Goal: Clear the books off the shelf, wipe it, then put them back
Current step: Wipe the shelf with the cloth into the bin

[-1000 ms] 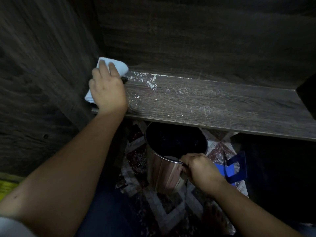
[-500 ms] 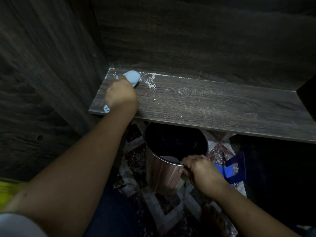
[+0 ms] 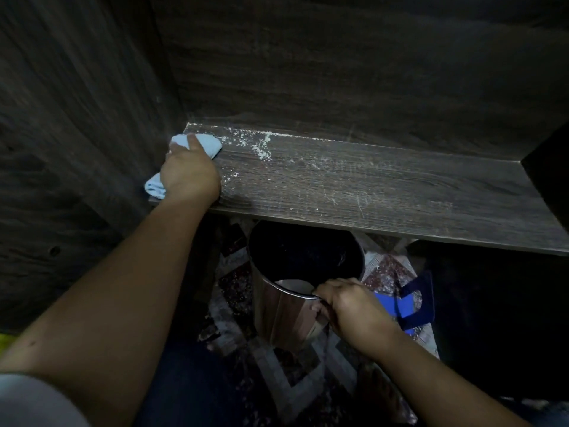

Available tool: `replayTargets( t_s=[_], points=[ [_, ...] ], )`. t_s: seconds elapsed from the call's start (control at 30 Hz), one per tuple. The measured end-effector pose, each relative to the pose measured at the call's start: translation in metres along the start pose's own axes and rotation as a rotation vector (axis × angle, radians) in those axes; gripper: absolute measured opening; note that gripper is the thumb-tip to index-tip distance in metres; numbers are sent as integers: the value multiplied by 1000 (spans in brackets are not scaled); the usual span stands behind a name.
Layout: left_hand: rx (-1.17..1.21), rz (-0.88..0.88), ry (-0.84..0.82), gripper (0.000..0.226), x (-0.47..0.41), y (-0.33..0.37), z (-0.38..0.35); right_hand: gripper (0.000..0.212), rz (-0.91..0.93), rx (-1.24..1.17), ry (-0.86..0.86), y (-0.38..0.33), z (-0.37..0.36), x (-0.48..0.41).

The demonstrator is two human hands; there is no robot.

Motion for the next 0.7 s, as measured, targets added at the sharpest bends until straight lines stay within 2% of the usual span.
replayTargets(
  t_s=[0.17,0.3,0.37,0.53,0.63,0.7],
  points=[
    [128,-53,76,43,16,9,16,20,-3,34,15,0,1,1],
    [203,-116,269,57,12,2,21,3,50,89,88,-7,6,-2],
    [143,-158,329,60,4,-5,16,13,64,109,101,-7,7,-2],
    [44,-162,154,69,3,-12,-9,19,82,124,140,-7,10,-1],
    [78,-89,119,65,8,-2,-8,21,80,133,139,-8,12,-1],
    [109,-113,108,63,22,12,-3,22,68,138,131,-8,12,-2]
  ],
)
Point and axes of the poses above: each hand's wrist, its own x-axis away from the middle knuckle, its own z-axis out of the back of the hand, y = z × x, the point moved 3 cm from there along -x, towards the middle knuckle, and after that the axes turned 8 degrees about z, right-handed, at the moved point
